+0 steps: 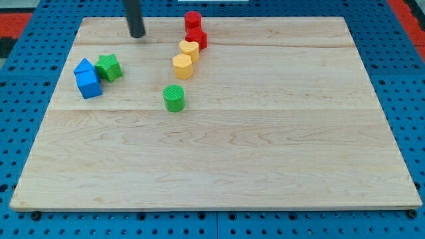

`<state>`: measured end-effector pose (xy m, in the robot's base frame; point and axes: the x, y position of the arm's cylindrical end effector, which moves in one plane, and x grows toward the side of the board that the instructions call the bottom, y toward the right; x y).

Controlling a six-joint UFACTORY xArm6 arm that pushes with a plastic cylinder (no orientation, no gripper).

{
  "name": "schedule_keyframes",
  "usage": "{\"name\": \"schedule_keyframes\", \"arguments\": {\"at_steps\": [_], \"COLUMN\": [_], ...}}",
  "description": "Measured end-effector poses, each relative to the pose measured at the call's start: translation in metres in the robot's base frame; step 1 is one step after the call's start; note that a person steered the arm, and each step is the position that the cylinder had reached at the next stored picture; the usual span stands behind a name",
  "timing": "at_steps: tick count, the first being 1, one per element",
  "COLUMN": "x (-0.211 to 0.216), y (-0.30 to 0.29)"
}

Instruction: Move the blue cube to the bottom of the green circle

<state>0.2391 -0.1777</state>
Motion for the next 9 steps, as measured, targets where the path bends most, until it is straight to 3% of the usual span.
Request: {"name": "schedule_keyframes", "arguments": {"at_steps": [2, 5, 8, 9], "x": [0.088, 0.083, 0.153, 0.149], "y": [-0.026, -0.065, -0.067, -0.066]}}
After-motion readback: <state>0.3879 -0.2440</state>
